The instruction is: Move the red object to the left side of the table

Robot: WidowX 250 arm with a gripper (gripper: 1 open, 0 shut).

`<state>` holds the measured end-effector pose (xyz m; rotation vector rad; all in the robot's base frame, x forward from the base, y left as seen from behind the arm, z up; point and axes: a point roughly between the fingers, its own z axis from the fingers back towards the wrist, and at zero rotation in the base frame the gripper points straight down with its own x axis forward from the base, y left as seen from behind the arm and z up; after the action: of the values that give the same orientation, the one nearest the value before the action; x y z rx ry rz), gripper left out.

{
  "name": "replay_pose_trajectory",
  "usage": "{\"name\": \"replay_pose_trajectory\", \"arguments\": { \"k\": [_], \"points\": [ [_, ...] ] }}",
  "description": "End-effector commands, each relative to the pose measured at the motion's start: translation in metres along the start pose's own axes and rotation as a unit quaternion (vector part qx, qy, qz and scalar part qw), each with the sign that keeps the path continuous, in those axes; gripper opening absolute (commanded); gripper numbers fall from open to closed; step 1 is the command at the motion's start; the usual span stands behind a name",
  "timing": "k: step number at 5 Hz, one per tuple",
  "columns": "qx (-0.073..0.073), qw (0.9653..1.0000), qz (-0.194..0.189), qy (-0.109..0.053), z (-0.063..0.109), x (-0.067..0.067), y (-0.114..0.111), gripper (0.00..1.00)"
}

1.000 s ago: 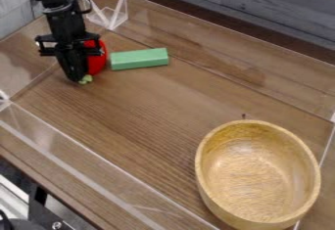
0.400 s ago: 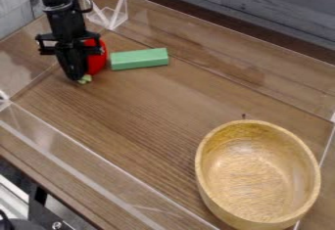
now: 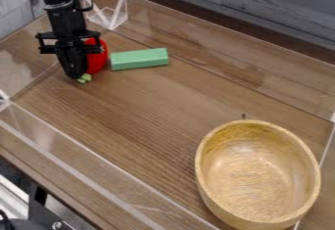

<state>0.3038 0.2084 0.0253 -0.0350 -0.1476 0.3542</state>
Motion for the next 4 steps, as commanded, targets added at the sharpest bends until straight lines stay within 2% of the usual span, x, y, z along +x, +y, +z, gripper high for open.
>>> {"name": "replay_pose_trajectory", "arguments": {
  "k": [1, 2, 4],
  "points": [
    [0.007, 0.9996, -0.011, -0.024, 0.013, 0.013, -0.002, 0.0],
    [0.007, 0.9996, -0.013, -0.025, 0.016, 0.014, -0.003, 1.0],
    [-0.009, 0.9989, -0.022, -0.04, 0.044, 0.02, -0.013, 1.0]
  ]
}}
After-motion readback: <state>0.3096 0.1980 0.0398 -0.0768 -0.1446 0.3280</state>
